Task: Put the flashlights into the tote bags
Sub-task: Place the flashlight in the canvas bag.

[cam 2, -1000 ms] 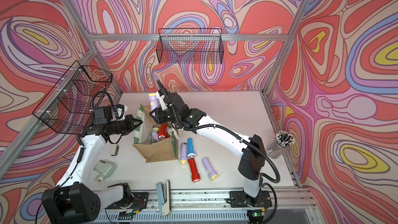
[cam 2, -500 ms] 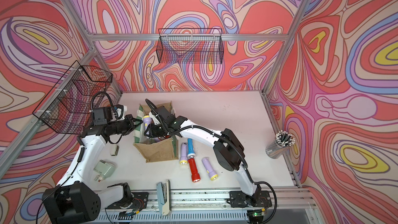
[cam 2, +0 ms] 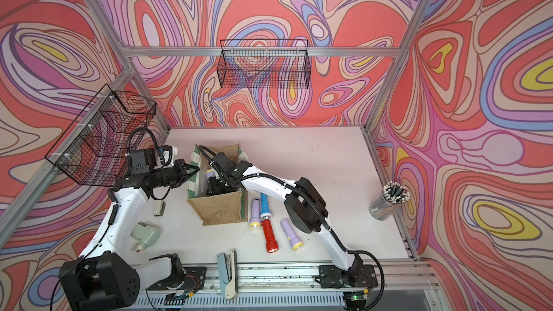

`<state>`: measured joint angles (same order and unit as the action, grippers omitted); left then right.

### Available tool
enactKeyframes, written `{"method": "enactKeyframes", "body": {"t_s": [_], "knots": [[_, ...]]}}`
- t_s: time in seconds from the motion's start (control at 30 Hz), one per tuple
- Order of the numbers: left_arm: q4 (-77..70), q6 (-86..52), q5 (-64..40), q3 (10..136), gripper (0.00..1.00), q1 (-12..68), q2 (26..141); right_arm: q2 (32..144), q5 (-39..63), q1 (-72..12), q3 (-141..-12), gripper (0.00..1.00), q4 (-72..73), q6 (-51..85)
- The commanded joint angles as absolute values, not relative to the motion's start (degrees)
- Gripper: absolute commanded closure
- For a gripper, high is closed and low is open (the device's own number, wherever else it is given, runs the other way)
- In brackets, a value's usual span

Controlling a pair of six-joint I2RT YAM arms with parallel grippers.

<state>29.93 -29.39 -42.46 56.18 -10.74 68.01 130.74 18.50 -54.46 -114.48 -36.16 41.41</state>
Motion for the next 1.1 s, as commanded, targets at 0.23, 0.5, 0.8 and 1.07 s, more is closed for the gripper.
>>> {"method": "enactKeyframes", "body": {"t_s": [0.23,0.5,0.8,1.07], "knots": [[28.92,-29.08,-43.04,55.81,1.0,-10.76,66.96,131.55,7.73,-54.76,-114.9,0.79,-42.68,38.07],[29.52,-28.65,-42.67,55.99,1.0,-10.8,66.56,131.62,2.44,-54.79,-116.05,0.74,-45.71,35.8],[29.62,-28.73,-42.62,56.07,1.0,-10.78,66.74,130.8,-2.01,-54.82,-116.13,0.74,-47.91,33.58],[30.47,-27.91,-42.01,56.42,1.0,-10.76,66.44,130.86,-3.78,-54.76,-117.46,0.75,-49.37,32.17]]}}
